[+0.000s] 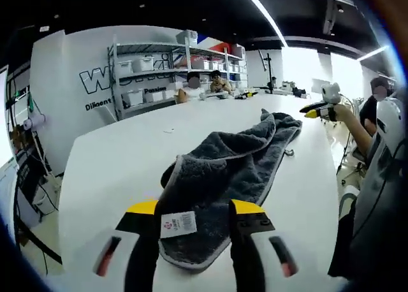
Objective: Fold the towel on the table until its edges align and the towel forms a compact rectangular stack.
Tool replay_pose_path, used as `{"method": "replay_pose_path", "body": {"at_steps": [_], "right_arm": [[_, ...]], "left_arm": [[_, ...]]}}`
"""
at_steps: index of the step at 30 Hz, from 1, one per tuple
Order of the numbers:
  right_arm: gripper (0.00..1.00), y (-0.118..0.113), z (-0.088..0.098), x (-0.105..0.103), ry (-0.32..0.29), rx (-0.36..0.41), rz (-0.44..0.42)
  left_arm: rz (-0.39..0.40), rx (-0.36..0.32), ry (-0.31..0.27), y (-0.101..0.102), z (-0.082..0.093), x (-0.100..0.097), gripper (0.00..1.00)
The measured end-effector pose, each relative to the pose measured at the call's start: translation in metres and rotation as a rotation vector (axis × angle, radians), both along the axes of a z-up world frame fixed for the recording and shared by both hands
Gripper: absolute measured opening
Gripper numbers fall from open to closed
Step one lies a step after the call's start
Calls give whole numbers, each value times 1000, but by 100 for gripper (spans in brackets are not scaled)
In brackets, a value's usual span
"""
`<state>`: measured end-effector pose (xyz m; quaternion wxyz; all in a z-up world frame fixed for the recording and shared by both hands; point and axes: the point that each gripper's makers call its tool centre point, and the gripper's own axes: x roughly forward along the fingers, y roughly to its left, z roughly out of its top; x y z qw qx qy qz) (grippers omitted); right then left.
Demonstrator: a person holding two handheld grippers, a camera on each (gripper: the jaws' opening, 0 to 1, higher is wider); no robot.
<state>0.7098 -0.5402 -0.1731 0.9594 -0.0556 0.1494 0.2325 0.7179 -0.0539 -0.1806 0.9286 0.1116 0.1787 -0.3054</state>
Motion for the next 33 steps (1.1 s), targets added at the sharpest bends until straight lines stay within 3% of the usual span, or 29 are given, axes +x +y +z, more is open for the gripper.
{"method": "replay_pose_path", "body": {"at_steps": [3, 6, 7, 11, 15, 22, 26, 29, 31, 33], "right_arm": [[42, -1, 0, -1, -12, 12, -33], [43, 1, -3, -3, -18, 29, -79], [43, 1, -6, -4, -16, 32, -94], [44, 9, -19, -6, -9, 39, -144], [48, 20, -22, -9, -14, 32, -156], [53, 9, -23, -8, -20, -6, -278], [58, 15, -24, -5, -17, -3, -302], [63, 22, -28, -1, 7, 19, -285], [66, 24, -34, 2, 30, 19, -284], [69, 23, -39, 2, 55, 2, -292]], "left_arm": [[33, -17, -3, -2, -2, -4, 50], [108, 6, -72, 2, 2, -3, 53], [115, 10, -71, 1, 0, -6, 55], [166, -60, -79, -3, -2, -11, 58], [197, -77, -61, -5, -12, -15, 60], [249, -110, -48, -3, -16, -19, 63], [284, -105, -37, -3, -20, -19, 68], [302, -80, -54, -1, -22, -17, 74], [306, -142, -52, -2, -22, -15, 76], [311, -135, -41, 0, -26, -16, 78]]}}
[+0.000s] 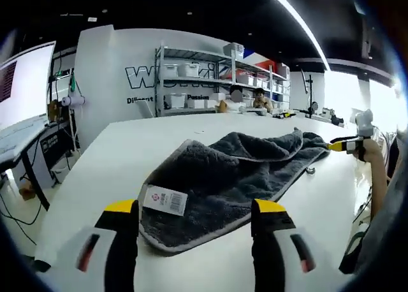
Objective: Fold the towel on the table until its edges align and the towel forms a compact rectangular stack.
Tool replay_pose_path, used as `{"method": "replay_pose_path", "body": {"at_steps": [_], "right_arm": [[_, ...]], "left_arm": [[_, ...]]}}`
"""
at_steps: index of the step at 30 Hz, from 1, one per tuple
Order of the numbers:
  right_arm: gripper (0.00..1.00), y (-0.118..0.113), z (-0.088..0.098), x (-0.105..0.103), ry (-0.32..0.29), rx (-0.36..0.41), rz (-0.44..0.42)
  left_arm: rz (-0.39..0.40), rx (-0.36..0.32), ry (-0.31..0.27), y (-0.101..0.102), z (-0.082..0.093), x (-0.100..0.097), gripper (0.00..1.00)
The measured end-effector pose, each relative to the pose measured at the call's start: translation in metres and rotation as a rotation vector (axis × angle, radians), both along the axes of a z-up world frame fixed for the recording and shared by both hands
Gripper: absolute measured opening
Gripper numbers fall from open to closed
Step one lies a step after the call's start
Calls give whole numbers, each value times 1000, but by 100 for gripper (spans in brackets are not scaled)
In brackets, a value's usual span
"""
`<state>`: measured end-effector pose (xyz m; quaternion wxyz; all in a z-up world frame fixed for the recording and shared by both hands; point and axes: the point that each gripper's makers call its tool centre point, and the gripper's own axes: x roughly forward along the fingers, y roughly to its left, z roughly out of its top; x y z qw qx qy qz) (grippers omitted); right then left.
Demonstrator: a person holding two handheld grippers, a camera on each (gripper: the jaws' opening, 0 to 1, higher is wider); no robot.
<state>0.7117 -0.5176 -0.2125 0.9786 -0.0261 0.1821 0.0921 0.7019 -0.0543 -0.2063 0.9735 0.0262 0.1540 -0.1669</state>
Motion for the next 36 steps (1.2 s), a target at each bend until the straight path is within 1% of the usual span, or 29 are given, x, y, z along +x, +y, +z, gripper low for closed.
{"method": "replay_pose_path", "body": {"at_steps": [1, 2, 5, 11, 12, 15, 16, 18, 23, 25, 29, 31, 36], "right_arm": [[71, 0, -1, 0, 5, -2, -2], [72, 0, -2, 0, 7, 0, -4], [76, 4, -4, 0, 6, 23, 3], [85, 24, -4, 1, -4, 85, 57], [87, 25, -3, 1, -9, 92, 56], [100, 23, 1, 3, -30, 91, 33], [100, 20, 1, 3, -30, 71, 28], [100, 16, 1, 2, -28, 65, 19], [100, 11, 5, 0, -40, 100, 8], [100, 9, 3, -1, -34, 90, -1], [100, 4, -1, -3, -17, 84, -9], [100, 1, -3, -4, -11, 84, -16], [100, -1, -3, -3, -12, 95, -27]], "left_arm": [[-3, 28, -2, 0, -2, -1, 80], [3, 34, -5, 0, -2, -2, 80], [-1, 31, -8, -1, -1, -3, 84], [2, 28, 13, 2, -1, -5, 91], [7, 27, 15, 4, -1, -6, 92], [19, 31, 14, 8, 0, -8, 93], [21, 26, 17, 9, 0, -9, 94], [22, 18, 18, 9, 0, -10, 94], [22, 14, 22, 8, -1, -7, 97], [14, 1, 17, 5, 0, -5, 99], [-5, -22, 17, -2, 1, -1, 100], [-9, -18, 22, -3, -1, 0, 100], [0, -6, 37, 0, -3, 1, 100]]}}
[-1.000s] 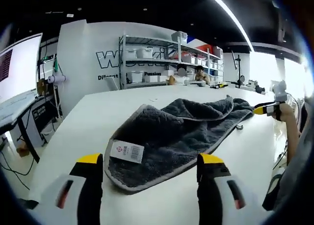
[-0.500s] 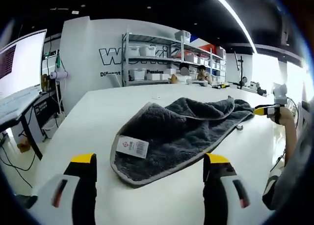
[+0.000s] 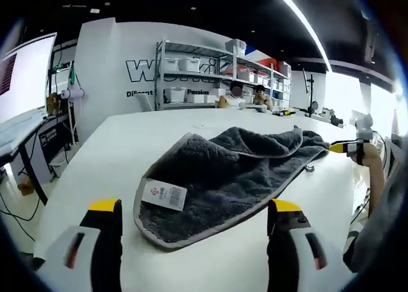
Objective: Fold the towel on the table until its edges align and the towel forms a compact rectangular stack.
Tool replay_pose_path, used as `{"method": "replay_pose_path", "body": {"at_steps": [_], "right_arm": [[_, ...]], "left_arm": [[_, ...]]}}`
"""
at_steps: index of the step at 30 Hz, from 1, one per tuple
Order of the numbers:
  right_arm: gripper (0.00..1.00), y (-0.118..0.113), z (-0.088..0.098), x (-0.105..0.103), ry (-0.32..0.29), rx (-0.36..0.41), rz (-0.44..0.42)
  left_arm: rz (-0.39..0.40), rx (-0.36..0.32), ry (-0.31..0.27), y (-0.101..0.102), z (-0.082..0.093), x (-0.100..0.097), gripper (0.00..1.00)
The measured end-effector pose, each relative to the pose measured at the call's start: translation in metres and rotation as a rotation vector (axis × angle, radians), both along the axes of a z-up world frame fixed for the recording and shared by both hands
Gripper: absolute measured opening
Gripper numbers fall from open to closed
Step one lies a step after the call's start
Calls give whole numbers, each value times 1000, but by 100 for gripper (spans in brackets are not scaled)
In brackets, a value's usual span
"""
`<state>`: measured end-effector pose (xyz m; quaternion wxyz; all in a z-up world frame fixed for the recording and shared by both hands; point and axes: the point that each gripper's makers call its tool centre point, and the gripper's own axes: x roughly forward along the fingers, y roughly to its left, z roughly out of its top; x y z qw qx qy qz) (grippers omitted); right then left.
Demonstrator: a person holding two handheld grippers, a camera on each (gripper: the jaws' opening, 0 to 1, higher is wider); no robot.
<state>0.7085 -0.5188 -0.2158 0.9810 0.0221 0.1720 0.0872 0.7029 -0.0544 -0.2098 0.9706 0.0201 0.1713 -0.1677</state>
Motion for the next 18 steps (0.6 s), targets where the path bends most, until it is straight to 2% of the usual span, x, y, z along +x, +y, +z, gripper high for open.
{"method": "replay_pose_path", "body": {"at_steps": [9, 18], "right_arm": [[100, 4, 0, 4, 1, 10, 16], [100, 2, -3, 0, 10, 19, 12]], "left_arm": [[14, 2, -6, 4, 2, 1, 100], [8, 0, 2, 3, 1, -1, 100]]}}
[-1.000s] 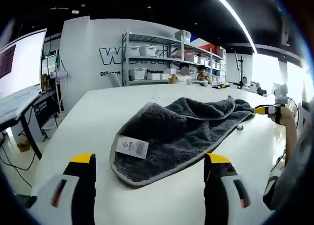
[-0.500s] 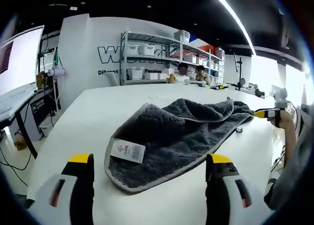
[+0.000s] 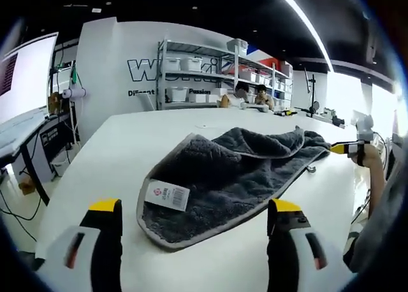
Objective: Fold the towel on the table until its edges align and the towel forms a compact rectangular stack.
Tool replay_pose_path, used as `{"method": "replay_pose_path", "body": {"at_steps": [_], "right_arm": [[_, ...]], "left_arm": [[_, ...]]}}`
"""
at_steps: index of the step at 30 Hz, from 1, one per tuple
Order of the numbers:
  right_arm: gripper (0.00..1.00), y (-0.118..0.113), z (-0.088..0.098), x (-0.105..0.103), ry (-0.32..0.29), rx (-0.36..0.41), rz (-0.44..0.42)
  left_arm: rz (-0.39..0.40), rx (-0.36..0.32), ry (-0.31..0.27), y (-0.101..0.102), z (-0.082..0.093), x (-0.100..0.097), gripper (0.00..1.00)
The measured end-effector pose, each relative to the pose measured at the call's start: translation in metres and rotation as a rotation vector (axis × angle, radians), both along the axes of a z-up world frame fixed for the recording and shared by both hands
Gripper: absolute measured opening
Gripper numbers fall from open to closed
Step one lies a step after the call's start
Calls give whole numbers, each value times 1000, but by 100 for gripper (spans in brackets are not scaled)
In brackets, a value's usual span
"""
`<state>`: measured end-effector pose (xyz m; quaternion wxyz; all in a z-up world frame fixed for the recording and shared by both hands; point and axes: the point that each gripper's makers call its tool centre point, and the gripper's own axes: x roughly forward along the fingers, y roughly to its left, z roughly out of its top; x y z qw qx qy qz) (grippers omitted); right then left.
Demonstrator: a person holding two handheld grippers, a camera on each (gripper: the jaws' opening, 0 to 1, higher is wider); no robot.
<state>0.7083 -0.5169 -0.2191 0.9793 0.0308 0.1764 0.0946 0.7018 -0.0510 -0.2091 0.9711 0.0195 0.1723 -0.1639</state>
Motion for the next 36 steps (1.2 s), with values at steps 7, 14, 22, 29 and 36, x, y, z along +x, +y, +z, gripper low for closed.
{"method": "replay_pose_path", "body": {"at_steps": [7, 14, 22, 29, 36], "right_arm": [[100, -1, 0, -1, -1, 0, 1], [100, -1, -3, -2, 3, 5, 3], [100, 0, -5, -1, 5, 12, 6], [99, 0, -5, -3, 10, 14, 8], [98, -2, -5, -4, 9, 17, -1]], "left_arm": [[0, -7, 1, 0, -1, -1, 100], [16, -6, -3, 5, 1, -4, 100], [23, -7, 0, 8, -1, -7, 100], [17, -15, 3, 6, -3, -7, 100], [13, -18, 3, 6, -3, -6, 100]]}}
